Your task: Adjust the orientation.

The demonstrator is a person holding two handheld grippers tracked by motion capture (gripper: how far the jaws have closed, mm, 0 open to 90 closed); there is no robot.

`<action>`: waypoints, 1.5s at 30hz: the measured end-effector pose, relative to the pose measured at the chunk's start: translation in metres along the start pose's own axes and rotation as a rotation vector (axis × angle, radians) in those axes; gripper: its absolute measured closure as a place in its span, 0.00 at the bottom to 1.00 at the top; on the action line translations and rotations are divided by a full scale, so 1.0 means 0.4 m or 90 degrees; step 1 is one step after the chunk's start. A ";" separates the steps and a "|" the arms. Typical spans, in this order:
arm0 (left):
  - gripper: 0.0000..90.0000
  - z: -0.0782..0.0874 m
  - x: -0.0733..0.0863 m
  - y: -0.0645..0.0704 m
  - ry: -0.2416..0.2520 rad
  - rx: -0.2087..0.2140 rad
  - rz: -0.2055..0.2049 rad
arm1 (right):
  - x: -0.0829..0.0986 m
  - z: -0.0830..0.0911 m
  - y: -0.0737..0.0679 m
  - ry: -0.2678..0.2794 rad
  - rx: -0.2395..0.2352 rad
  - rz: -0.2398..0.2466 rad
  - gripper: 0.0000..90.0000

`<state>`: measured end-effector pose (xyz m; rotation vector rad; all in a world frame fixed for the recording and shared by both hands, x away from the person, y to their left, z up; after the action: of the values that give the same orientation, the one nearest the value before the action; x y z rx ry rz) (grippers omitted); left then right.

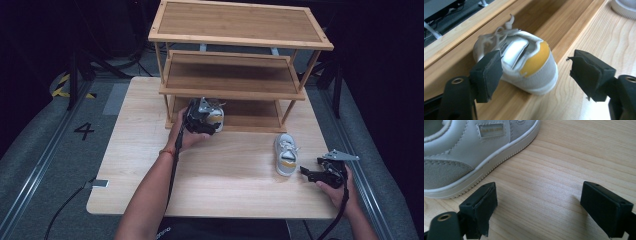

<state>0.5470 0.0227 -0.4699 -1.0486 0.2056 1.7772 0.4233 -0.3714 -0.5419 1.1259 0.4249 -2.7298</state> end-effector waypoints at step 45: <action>0.31 0.021 0.085 0.037 -0.084 0.033 -0.040 | 0.000 0.000 0.000 0.001 0.004 -0.001 0.16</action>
<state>0.5266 0.0436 -0.4941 -0.8876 0.1355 1.7673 0.4232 -0.3713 -0.5418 1.1299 0.4184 -2.7328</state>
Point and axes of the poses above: each handheld gripper's, and its own axes: z roughly backward along the jaws, x roughly out of its underside, y roughly to its right, the point moved 8 cm from there along -z, roughly forward along the jaws, and after that the axes turned 15 degrees about -z, right-handed, at the moved point
